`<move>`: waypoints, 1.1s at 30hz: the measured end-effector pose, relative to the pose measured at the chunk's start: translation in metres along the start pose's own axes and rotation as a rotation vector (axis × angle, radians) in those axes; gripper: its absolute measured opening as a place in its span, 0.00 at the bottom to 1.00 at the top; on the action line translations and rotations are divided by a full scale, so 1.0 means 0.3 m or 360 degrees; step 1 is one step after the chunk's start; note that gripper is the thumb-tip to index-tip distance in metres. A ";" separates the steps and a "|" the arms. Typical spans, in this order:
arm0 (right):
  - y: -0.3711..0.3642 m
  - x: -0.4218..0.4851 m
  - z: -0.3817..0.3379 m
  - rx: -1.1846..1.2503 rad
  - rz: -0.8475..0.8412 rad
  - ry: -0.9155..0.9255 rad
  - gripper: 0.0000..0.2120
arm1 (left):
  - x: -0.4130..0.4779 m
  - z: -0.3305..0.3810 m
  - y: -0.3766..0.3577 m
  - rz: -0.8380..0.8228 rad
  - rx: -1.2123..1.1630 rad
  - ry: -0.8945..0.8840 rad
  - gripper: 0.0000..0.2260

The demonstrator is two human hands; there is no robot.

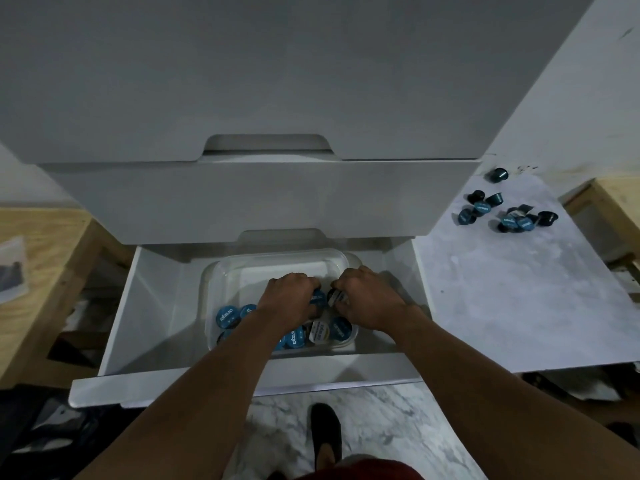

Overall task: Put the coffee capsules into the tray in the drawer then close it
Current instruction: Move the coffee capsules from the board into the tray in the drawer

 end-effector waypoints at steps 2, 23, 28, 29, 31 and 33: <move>0.004 -0.001 0.000 0.0015 -0.0002 -0.0005 0.14 | 0.002 0.000 0.008 -0.0003 -0.0003 0.0000 0.11; 0.011 -0.005 0.001 0.0033 -0.0031 0.0026 0.12 | -0.009 0.007 0.012 -0.0109 -0.0099 0.0083 0.13; 0.011 -0.008 0.007 0.0047 -0.0021 0.0042 0.12 | -0.017 0.016 0.012 -0.0111 -0.0118 0.0103 0.14; 0.011 -0.008 0.008 0.0048 -0.0023 0.0045 0.13 | -0.018 0.018 0.012 -0.0111 -0.0118 0.0109 0.14; 0.010 -0.007 0.011 0.0058 -0.0029 0.0054 0.13 | -0.019 0.020 0.013 -0.0112 -0.0114 0.0117 0.14; 0.010 -0.007 0.013 0.0067 -0.0042 0.0063 0.13 | -0.020 0.021 0.012 -0.0106 -0.0092 0.0117 0.14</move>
Point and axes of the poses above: each hand's wrist, its own x-axis towards the middle knuckle, its own y-axis out of the back of the hand, z = x × y, the point moved 1 cm from there along x, towards the middle knuckle, and after that the axes turned 6 degrees about -x, right-handed, at the moved point
